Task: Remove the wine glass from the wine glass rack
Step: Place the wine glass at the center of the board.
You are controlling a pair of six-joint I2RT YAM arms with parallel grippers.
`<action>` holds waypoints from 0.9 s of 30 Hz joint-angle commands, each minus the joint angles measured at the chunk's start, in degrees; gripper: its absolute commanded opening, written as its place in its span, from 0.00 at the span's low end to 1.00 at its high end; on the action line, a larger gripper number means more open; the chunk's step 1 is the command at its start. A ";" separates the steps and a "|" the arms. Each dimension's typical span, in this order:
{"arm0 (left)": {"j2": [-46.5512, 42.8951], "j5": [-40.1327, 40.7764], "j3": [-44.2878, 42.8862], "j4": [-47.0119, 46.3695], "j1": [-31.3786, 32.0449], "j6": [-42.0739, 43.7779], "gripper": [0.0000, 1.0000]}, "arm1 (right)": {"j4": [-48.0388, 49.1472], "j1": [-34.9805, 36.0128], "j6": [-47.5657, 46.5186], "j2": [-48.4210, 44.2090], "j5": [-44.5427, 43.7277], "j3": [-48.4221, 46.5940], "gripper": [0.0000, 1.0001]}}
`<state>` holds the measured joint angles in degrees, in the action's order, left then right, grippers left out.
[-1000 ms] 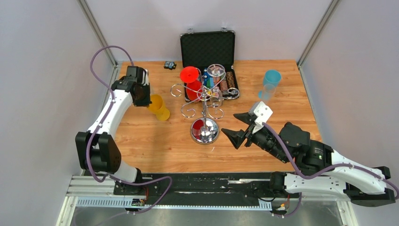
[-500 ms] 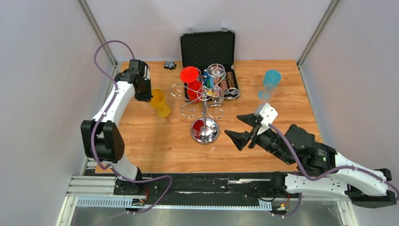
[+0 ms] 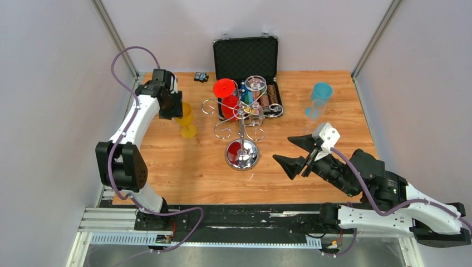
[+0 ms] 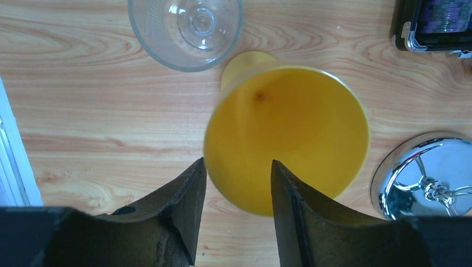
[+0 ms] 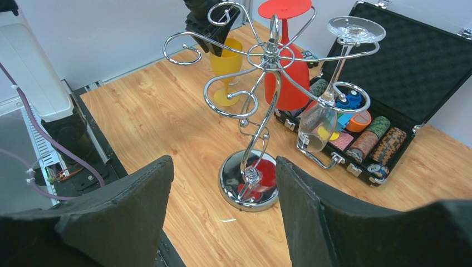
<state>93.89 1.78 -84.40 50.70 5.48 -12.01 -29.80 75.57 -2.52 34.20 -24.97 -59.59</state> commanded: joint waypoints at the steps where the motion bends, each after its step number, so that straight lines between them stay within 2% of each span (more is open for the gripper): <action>1: -3.22 -1.42 -2.52 -1.03 -0.55 0.14 0.55 | -0.34 -0.16 1.66 -0.71 -0.43 -0.37 0.69; 5: -5.18 -1.43 -2.67 -0.88 -0.55 0.02 0.61 | -1.28 -0.16 2.17 -0.54 -0.73 -2.01 0.74; 16: -12.60 -6.03 -1.63 -0.78 -0.55 -0.02 0.77 | -4.37 -0.16 6.04 2.90 -1.11 -8.67 0.78; 21: -16.76 -8.73 0.70 -1.60 -0.55 -0.20 0.86 | -5.34 -0.16 6.90 5.70 -1.50 -11.73 0.80; 27: -22.06 -14.21 6.37 -5.00 -0.55 -1.45 0.89 | -6.06 -0.25 7.20 9.48 -5.61 -14.94 0.83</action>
<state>75.92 -7.51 -81.52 49.17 5.43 -12.27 -35.40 75.55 3.44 41.69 -26.52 -71.18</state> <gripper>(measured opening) 0.879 0.823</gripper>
